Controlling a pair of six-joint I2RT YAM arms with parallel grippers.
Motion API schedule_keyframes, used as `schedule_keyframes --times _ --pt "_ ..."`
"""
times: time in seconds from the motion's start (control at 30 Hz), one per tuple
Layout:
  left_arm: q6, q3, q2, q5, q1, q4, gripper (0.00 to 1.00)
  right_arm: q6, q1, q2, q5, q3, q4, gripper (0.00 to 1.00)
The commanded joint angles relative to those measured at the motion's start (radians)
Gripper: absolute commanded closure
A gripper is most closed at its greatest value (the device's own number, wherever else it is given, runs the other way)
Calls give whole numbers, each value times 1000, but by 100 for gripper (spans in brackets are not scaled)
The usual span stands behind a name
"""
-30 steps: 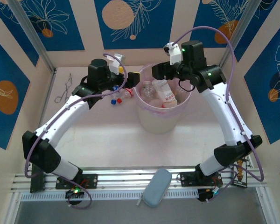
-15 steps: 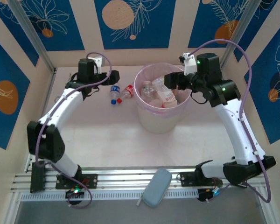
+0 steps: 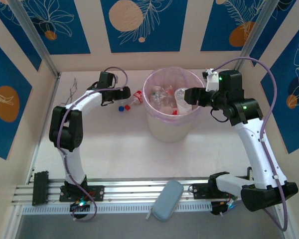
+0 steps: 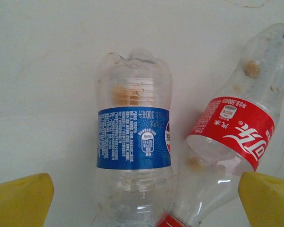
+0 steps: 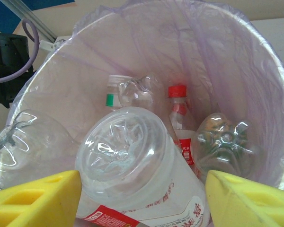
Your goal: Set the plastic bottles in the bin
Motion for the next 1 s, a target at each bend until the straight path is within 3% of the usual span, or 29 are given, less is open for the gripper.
schedule_keyframes --times 0.0,0.2,0.97 --pt "-26 -14 42 -15 7 31 0 19 -7 -12 -41 -18 20 30" --pt "-28 -7 95 -13 7 30 1 26 -11 -36 -36 -30 36 29" --pt "-31 1 150 -42 8 36 31 19 -37 -44 -48 -21 38 29"
